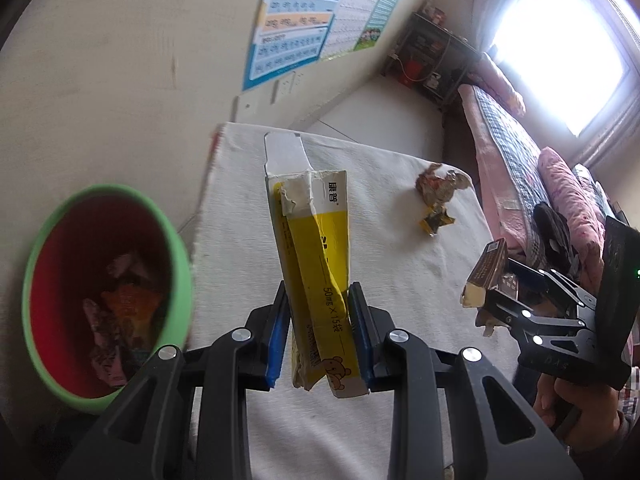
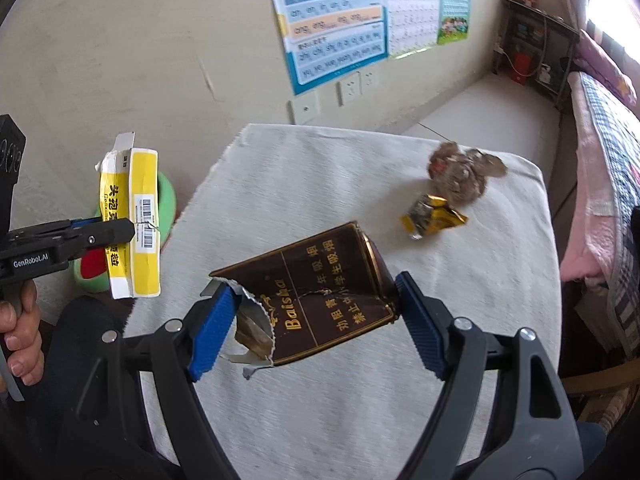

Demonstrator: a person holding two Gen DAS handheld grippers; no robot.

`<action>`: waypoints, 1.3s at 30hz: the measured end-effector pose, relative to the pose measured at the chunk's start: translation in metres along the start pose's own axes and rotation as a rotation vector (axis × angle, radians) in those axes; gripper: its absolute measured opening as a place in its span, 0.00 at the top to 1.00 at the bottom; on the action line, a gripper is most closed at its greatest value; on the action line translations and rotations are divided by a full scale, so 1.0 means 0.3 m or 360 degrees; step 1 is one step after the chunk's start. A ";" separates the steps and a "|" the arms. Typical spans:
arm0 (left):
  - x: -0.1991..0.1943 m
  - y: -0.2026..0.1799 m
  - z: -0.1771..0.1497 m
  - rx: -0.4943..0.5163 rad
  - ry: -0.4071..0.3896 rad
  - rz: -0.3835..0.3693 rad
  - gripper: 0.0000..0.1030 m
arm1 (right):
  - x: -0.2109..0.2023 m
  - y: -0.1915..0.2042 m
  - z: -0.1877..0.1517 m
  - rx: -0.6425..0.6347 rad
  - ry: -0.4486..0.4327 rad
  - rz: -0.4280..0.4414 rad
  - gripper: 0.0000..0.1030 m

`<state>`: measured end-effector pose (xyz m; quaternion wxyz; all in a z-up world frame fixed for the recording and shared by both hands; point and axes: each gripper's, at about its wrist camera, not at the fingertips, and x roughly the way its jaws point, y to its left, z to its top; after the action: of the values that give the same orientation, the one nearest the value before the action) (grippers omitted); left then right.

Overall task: Collect trash
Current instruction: 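Carry both items over the red bucket and open both tools to drop them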

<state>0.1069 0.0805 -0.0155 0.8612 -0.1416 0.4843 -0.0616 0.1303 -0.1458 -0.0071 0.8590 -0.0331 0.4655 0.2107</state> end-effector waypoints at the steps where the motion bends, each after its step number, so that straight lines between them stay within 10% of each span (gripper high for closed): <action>1: -0.012 0.016 -0.003 -0.0008 -0.0005 0.0009 0.74 | 0.000 0.018 0.007 -0.0008 -0.0008 0.0012 0.26; 39: -0.283 0.590 -0.071 -0.0379 -0.0162 0.0267 0.73 | 0.160 0.669 0.219 -0.0381 -0.0028 0.0341 0.26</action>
<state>0.0390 0.2658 -0.0104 0.8639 -0.2048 0.4539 0.0756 0.1260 0.0692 0.0190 0.8255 -0.0837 0.4304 0.3554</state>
